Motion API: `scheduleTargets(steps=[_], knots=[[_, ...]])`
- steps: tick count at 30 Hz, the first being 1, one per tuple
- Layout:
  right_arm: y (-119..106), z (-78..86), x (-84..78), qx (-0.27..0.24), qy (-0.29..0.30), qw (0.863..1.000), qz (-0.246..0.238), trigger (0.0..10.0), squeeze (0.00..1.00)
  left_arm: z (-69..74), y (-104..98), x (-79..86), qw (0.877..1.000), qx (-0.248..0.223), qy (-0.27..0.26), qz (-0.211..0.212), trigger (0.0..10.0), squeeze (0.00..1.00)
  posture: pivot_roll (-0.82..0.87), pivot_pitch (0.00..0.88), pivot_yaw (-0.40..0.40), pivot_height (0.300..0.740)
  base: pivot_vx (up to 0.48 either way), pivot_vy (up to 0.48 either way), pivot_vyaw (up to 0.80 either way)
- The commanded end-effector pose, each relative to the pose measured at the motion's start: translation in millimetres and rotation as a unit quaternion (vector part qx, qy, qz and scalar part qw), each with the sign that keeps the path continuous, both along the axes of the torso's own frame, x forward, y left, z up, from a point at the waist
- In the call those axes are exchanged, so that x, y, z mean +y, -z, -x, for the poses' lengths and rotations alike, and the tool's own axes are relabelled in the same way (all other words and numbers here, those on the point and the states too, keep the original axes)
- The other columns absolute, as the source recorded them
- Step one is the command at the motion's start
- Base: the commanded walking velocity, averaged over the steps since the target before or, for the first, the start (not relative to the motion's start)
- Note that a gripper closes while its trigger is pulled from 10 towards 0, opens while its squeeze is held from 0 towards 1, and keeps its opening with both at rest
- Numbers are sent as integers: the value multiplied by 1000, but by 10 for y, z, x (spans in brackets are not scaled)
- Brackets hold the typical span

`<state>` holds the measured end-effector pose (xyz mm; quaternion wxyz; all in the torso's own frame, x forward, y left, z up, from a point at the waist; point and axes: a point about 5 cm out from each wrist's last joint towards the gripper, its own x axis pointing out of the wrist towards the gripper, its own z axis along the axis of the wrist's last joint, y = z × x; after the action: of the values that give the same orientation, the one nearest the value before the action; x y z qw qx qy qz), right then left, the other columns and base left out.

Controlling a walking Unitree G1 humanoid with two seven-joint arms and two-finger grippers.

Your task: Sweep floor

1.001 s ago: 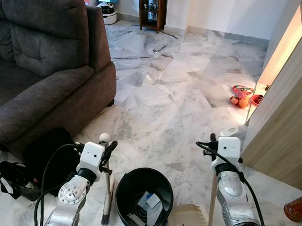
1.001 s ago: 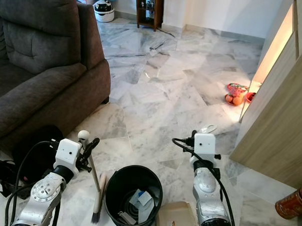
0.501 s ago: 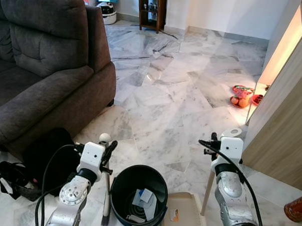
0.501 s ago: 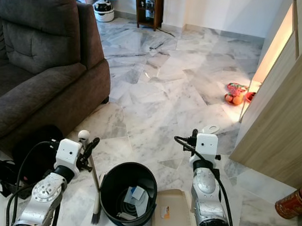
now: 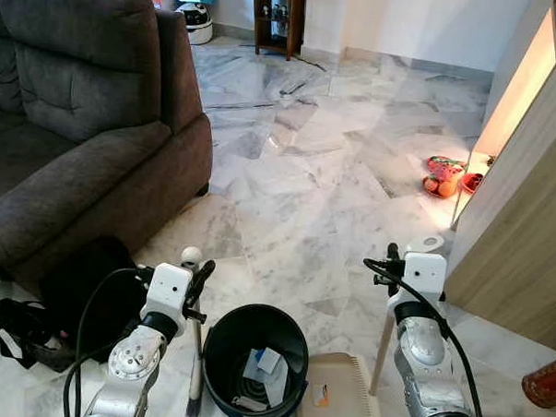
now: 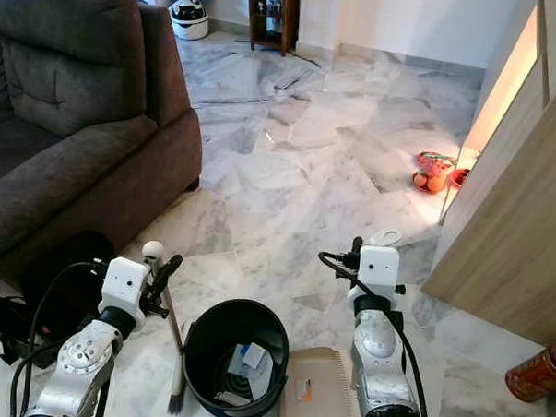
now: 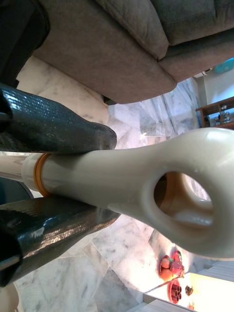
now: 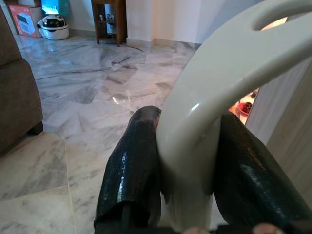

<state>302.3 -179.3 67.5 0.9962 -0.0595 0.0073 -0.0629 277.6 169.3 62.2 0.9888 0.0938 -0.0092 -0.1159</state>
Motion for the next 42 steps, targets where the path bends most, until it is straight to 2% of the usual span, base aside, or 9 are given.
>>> scheduleTargets(steps=[1, 31, 42], knots=[[-112, -34, 63, -31, -10, 999, -9, 10000, 0, -9, -91, 36, 1000, -22, -5, -3, 10000, 0, 66, 58, 58, 740, 0, 0, 0], [-101, -59, 81, -28, -14, 1000, -1, 10000, 0, -21, -98, 47, 1000, -23, 1, -3, 10000, 0, 75, 21, 67, 740, 0, 0, 0], [-98, -52, 84, -28, -13, 1000, -1, 10000, 0, -14, -106, 40, 1000, -24, 7, -2, 10000, 0, 72, 7, 70, 740, -245, 0, 0]])
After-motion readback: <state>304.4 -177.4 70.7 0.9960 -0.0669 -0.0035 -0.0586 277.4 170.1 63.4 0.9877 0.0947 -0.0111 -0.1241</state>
